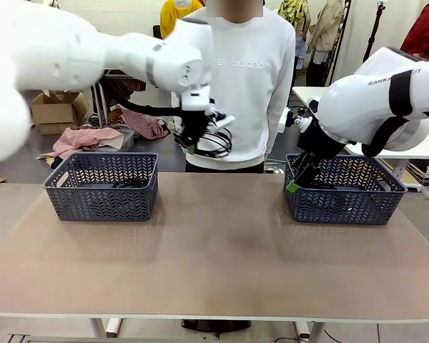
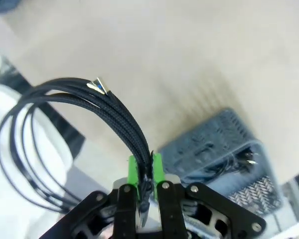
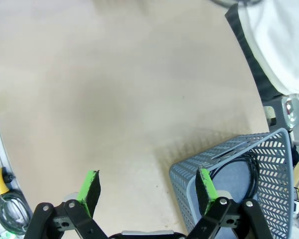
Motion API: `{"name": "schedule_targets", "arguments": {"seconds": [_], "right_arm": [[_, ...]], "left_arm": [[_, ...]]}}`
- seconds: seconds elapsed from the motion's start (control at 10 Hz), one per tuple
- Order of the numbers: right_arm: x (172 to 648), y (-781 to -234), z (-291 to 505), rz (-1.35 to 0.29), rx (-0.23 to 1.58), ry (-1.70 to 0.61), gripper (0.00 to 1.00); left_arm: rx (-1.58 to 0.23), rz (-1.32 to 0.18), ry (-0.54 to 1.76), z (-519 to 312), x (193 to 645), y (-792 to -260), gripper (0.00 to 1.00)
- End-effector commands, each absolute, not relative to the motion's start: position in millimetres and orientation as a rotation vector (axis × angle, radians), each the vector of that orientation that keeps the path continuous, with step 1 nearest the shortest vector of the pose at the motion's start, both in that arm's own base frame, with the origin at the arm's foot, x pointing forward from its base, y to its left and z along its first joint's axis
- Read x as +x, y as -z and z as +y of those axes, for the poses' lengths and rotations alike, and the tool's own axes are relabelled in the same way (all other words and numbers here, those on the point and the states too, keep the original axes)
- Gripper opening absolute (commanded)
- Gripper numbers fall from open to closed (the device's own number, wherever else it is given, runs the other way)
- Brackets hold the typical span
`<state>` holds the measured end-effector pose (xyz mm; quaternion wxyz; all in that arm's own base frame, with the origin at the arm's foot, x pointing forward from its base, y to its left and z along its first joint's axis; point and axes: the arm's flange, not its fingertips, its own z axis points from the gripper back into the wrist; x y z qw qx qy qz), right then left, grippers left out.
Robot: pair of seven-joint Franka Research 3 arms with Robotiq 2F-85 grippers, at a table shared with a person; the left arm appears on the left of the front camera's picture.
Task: Organize the cables according to human instructions.
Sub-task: Pick up a bundle of cables and place it in the basket indicated by the human.
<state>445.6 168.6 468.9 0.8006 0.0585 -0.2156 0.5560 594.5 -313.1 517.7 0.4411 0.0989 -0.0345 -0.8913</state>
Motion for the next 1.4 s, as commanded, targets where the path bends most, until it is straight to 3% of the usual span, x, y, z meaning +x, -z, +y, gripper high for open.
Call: {"name": "schedule_targets", "arguments": {"seconds": [0.0, 0.3, 0.8, 1.3], "right_arm": [[445, -469, 169, -0.463, 0.123, -1.192, 1.00], [445, -469, 169, -0.463, 0.123, -1.192, 1.00], [445, -469, 169, -0.463, 0.123, -1.192, 1.00], [445, -469, 169, -0.463, 0.123, -1.192, 1.00]], "left_arm": [[0.274, -0.125, 2.086, -253, 558, -530, 0.00], [0.258, -0.149, 1.966, -177, 525, -543, 0.00], [0.254, -0.201, 1.835, -106, 500, -510, 0.00], [0.259, -0.160, 1.753, -96, 517, -474, 0.00]]}}
